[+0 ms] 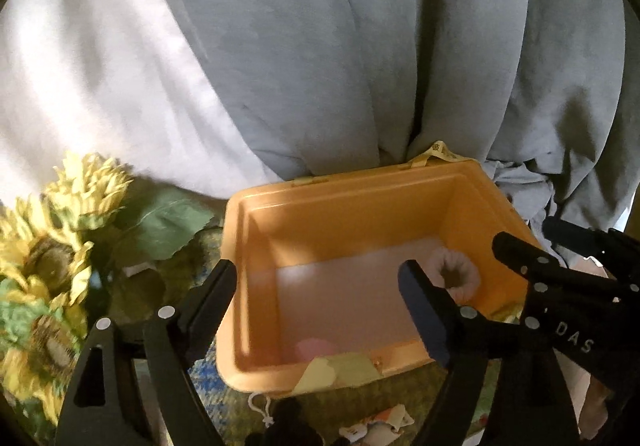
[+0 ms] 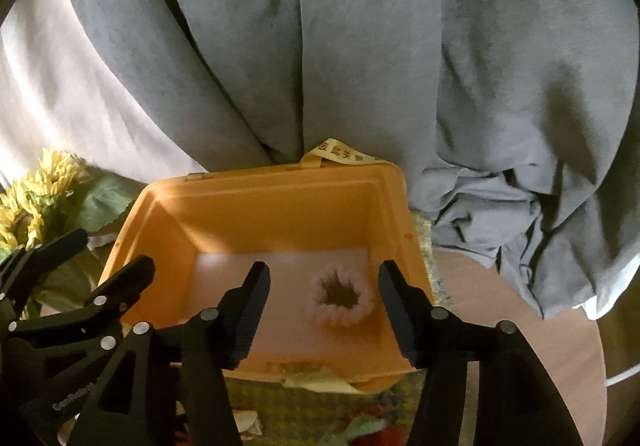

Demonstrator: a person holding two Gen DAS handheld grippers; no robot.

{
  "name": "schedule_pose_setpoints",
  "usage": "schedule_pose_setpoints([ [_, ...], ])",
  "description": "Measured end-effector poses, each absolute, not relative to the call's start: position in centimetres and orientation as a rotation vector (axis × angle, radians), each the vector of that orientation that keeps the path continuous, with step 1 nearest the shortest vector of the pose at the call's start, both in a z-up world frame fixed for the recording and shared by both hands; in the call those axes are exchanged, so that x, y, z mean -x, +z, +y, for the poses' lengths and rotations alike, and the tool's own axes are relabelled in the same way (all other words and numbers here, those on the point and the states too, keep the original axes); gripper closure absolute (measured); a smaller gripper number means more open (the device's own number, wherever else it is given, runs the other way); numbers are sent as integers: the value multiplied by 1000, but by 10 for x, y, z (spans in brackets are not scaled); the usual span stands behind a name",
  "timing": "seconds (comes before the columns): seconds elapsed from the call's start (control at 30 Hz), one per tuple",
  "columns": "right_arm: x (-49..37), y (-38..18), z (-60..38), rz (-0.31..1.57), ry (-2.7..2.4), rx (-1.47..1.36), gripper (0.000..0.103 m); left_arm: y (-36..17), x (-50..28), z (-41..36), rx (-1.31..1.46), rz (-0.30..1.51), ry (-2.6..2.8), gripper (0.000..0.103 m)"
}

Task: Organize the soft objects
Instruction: 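Open the left tool to drop the pink sponge into the crate, then move both tools back toward the remaining items on the runner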

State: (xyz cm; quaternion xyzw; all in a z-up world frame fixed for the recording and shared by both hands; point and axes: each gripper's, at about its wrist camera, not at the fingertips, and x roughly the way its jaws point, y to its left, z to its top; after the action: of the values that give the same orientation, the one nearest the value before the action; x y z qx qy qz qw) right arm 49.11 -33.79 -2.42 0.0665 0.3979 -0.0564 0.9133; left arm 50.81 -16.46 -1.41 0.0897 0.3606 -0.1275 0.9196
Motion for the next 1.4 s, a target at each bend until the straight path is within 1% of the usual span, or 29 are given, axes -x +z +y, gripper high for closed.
schedule_pose_setpoints([
  [0.3, -444, 3, -326, 733, -132, -124, 32, 12, -457, -143, -167, 648, -232, 18],
  [0.4, -427, 12, -317, 704, -127, -129, 29, 21, -438, -133, -159, 614, -231, 14],
  [0.47, -414, 17, -310, 688, -114, -124, 28, 27, -425, -125, -152, 592, -229, 11],
  [0.5, -408, 19, -307, 683, -111, -121, 28, 29, -417, -121, -154, 579, -231, 8],
  [0.8, -359, 27, -284, 643, -119, -93, 20, 35, -369, -96, -146, 540, -199, 0],
  [1.0, -331, 24, -273, 620, -142, -66, 18, 26, -342, -81, -157, 536, -152, 0],
  [1.4, -297, -3, -242, 662, -109, -27, 18, -6, -301, -55, -239, 549, -104, 0],
])
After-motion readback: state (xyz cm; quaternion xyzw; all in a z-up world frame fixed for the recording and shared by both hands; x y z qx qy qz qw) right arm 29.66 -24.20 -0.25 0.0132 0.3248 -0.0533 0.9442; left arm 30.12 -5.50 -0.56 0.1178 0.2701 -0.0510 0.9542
